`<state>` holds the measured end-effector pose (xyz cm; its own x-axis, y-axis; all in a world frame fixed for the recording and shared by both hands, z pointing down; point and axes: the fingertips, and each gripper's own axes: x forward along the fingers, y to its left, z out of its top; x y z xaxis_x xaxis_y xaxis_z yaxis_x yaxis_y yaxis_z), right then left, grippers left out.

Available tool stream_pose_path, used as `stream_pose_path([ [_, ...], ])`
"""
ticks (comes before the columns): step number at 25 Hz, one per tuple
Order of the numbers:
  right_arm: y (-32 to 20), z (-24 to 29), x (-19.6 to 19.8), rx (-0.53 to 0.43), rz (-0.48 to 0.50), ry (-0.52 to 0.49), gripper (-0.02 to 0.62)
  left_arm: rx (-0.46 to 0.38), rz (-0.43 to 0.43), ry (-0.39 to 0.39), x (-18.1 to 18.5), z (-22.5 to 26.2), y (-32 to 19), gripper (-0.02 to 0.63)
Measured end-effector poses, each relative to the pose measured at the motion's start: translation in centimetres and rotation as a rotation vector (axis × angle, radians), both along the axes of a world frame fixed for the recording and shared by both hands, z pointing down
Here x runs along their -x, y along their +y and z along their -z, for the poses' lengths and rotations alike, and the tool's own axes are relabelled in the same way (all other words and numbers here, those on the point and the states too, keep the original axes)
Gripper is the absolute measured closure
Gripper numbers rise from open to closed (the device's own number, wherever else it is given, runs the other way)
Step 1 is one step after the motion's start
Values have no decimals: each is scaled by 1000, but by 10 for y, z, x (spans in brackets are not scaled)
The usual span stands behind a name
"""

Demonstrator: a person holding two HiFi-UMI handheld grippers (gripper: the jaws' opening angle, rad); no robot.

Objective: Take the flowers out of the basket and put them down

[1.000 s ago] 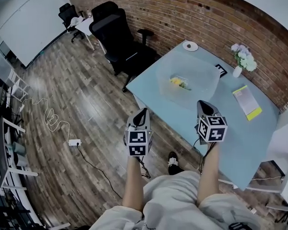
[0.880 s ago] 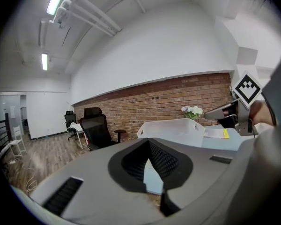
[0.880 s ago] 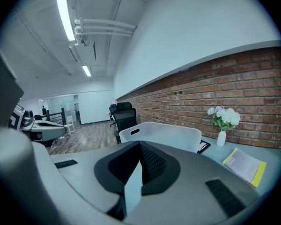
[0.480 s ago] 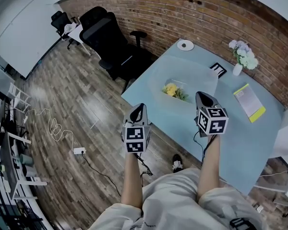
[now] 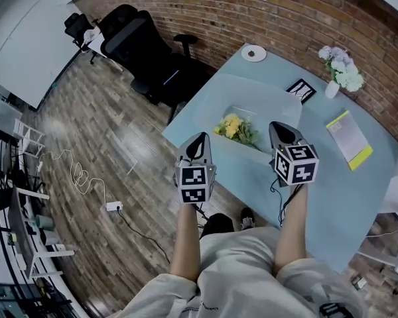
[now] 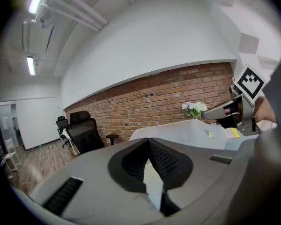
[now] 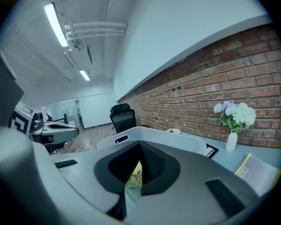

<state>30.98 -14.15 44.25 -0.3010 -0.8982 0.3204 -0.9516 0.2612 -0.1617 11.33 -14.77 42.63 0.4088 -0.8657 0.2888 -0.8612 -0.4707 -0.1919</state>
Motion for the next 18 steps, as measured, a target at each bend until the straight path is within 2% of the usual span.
stream_pose_path([
  [4, -13, -11, -5, 25, -11, 12, 592, 13, -17, -13, -9, -9, -21, 589],
  [8, -35, -23, -2, 51, -24, 34, 586, 40, -41, 12, -14, -23, -53, 589],
  [11, -54, -31, 9, 83, -7, 94, 577, 51, -77, 32, -20, -29, -84, 589],
  [15, -87, -35, 28, 117, 5, 117, 574, 59, -147, 48, -22, -24, -134, 589],
  [18, -103, -48, 32, 168, 15, 194, 555, 93, -199, 102, -26, -24, -168, 589],
])
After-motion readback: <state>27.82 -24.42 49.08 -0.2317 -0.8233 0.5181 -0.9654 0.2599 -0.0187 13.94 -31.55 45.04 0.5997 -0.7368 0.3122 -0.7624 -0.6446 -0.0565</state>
